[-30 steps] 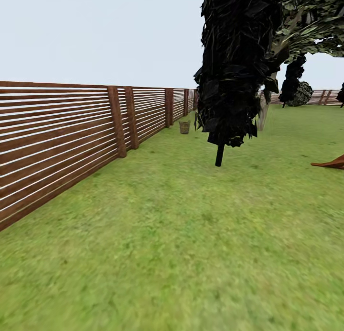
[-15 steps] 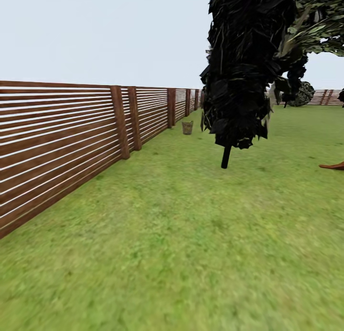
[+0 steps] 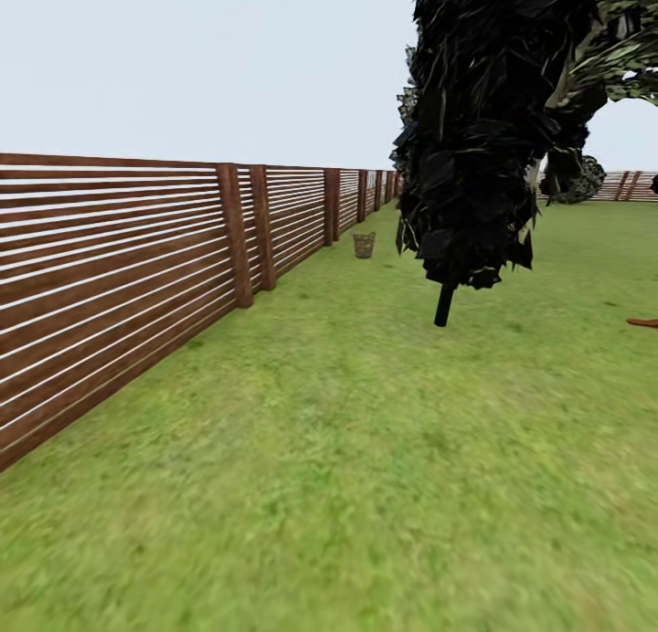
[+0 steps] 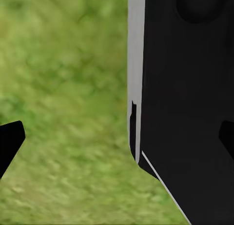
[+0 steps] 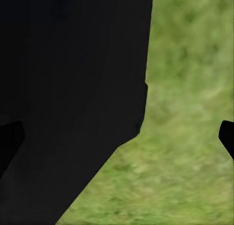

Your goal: Take the three Easter eggs out of the wicker basket on the lawn in the garden, then place them on the lawn next to a single tree (choose any tree) so that all three eggs are next to the same tree and none are left in the basket.

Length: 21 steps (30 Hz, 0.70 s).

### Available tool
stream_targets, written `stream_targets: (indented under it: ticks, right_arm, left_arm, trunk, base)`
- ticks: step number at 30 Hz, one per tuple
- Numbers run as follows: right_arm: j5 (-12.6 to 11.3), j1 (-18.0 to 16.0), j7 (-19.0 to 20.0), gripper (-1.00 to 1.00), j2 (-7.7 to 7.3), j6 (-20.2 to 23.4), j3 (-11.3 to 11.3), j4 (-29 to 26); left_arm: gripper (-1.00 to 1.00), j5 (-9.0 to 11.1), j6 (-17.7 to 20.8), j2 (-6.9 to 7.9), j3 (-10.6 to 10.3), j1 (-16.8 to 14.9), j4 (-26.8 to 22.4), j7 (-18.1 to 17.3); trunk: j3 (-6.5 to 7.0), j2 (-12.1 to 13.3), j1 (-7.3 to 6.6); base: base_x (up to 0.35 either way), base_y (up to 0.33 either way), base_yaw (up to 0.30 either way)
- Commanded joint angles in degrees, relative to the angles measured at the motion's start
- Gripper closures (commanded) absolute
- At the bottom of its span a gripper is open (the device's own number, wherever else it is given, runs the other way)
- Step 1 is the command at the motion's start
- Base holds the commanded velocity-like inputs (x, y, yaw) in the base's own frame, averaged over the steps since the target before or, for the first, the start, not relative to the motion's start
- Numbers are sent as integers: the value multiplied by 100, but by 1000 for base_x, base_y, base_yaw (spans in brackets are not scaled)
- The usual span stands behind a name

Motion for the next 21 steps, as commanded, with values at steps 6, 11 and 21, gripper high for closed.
stream_targets:
  ticks: [6,11,21]
  right_arm:
    - [19,-1,8,-100,-2,-9,-2,3]
    - [19,-1,8,-100,-3,-9,-2,3]
    - [11,-1,8,-100,-9,-9,-11,5]
  left_arm:
    - [-100,-2,12,0,-4,4,-11,-5]
    - [-100,-2,12,0,0,4,-11,-2]
    - [-100,-2,12,0,1,4,-11,-2]
  trunk:
    - [-3,-1,4]
    - [-3,-1,4]
    - [-3,-1,4]
  base:
    - [327,103,0]
    - [334,87,0]
    - [335,86,0]
